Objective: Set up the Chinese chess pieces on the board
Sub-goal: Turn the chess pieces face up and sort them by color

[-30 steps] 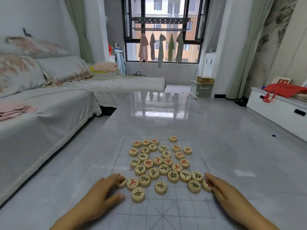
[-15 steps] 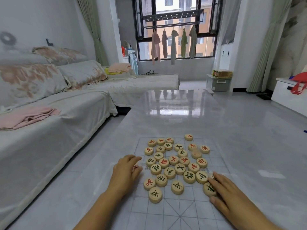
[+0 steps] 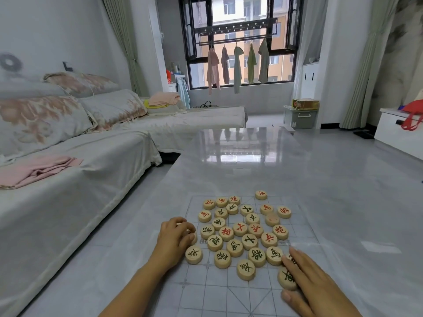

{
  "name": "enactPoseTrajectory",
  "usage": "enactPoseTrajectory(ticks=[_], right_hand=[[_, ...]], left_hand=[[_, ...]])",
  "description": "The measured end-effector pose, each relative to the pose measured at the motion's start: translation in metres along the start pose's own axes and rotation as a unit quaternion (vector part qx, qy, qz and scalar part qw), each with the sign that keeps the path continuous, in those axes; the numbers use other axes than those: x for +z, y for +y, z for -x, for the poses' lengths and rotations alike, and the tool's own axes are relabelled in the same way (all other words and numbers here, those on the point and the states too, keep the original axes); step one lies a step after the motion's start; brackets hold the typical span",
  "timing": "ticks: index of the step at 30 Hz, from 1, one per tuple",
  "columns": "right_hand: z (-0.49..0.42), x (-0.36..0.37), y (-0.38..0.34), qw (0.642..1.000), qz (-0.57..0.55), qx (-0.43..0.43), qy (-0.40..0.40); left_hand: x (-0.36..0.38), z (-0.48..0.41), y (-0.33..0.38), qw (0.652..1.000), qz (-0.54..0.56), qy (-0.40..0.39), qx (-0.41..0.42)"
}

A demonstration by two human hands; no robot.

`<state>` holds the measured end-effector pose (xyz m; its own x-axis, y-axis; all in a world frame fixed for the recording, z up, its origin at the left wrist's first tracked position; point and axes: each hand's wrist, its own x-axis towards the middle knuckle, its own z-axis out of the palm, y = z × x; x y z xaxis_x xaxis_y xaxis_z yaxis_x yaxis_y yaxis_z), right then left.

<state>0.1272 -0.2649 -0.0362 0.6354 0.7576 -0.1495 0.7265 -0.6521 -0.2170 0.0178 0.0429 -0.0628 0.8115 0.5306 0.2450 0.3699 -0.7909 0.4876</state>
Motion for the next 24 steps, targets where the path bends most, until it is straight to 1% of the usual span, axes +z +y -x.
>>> enactPoseTrajectory(ticks=[1,2,3,4,5,6,7,8,9,10,13,15,18,20,22,24], right_hand=[[0.001,0.000,-0.001,1.000,-0.003,-0.001,0.010],[-0.004,0.002,-0.001,0.999,-0.003,-0.009,0.044],[-0.007,0.007,0.000,0.998,-0.017,-0.010,0.062],[-0.005,0.006,-0.001,0.999,-0.031,0.000,0.045],[-0.005,0.004,0.000,0.999,-0.035,0.001,0.031],[-0.007,0.005,0.001,0.999,-0.024,0.001,0.021],[-0.008,0.005,0.001,1.000,-0.017,0.004,0.021],[-0.007,0.005,0.000,1.000,-0.013,0.005,0.020],[-0.005,0.004,-0.002,1.000,-0.016,0.003,0.020],[-0.004,0.004,-0.003,1.000,-0.017,0.003,0.018],[-0.001,0.003,-0.004,1.000,-0.011,-0.013,0.010],[0.000,0.004,-0.004,1.000,-0.013,-0.019,0.011],[0.002,0.004,-0.005,0.999,-0.017,-0.027,0.003],[0.003,0.003,-0.006,0.999,-0.021,-0.034,-0.003],[0.004,0.001,-0.006,0.999,-0.029,-0.029,-0.006],[0.004,-0.002,-0.006,0.999,-0.031,-0.022,-0.014]], left_hand=[[0.000,-0.006,0.001,1.000,-0.023,0.012,-0.006],[-0.001,-0.011,0.004,0.998,-0.049,0.029,-0.019],[0.000,-0.014,0.009,0.996,-0.069,0.054,-0.023],[0.000,-0.016,0.016,0.995,-0.067,0.078,-0.014],[0.002,-0.017,0.023,0.995,-0.050,0.085,0.012],[0.005,-0.015,0.031,0.997,-0.023,0.056,0.041],[0.008,-0.010,0.040,0.998,-0.013,-0.006,0.068],[0.012,-0.003,0.046,0.992,-0.028,-0.074,0.095],[0.016,0.005,0.049,0.985,-0.051,-0.126,0.110],[0.018,0.013,0.049,0.979,-0.065,-0.157,0.112],[0.015,0.035,0.051,0.970,-0.089,-0.200,0.109],[0.013,0.048,0.059,0.965,-0.106,-0.216,0.104],[0.015,0.068,0.075,0.965,-0.086,-0.221,0.110],[0.016,0.070,0.083,0.970,-0.067,-0.207,0.107],[0.018,0.059,0.080,0.982,-0.059,-0.168,0.070],[0.017,0.043,0.075,0.986,-0.067,-0.152,0.020]])
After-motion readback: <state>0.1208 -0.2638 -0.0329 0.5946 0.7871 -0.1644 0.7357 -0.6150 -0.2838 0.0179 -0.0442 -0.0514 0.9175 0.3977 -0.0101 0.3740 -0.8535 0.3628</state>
